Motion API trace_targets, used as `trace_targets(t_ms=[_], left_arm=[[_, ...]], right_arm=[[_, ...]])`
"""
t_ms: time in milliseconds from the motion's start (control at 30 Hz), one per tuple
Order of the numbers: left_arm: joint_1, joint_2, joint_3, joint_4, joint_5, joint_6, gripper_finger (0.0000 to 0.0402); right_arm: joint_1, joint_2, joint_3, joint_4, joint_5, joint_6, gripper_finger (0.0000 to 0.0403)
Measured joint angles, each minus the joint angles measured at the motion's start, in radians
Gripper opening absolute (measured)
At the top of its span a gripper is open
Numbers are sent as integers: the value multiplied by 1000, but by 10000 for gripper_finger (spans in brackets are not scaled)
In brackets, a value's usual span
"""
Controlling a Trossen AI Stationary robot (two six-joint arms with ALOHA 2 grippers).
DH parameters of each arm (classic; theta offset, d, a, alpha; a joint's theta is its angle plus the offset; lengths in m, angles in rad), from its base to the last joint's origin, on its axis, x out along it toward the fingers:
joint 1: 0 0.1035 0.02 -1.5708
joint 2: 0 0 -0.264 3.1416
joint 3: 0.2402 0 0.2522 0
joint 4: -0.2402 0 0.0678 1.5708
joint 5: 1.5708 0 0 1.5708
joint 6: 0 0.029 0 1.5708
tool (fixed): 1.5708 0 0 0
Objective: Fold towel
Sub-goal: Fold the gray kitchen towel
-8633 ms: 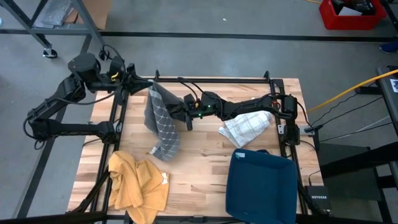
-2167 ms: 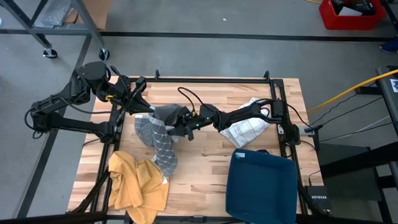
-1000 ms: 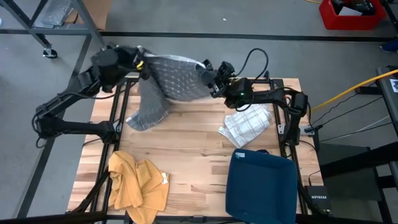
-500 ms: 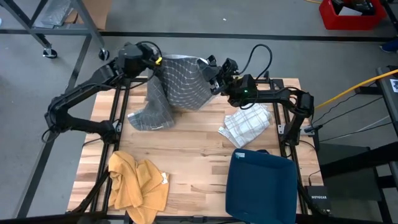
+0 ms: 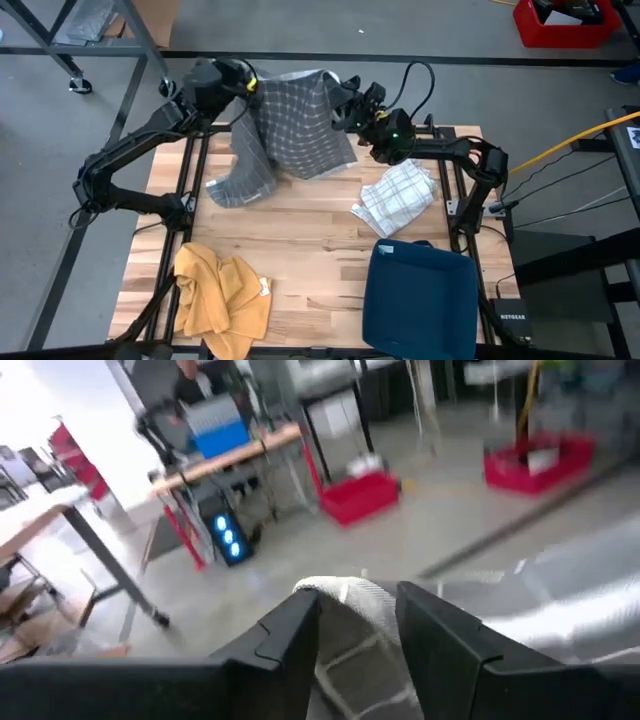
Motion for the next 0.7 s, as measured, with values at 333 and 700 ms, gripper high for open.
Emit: trace_targets(t_ms=[333,700], left_arm=[[-16,0,0,89,34,0,127],[-10,2,0,66,11,22,127]], right_arm=[[-19,2,0,-42,0,1,1],[-19,3,0,-60,-34,1,1]])
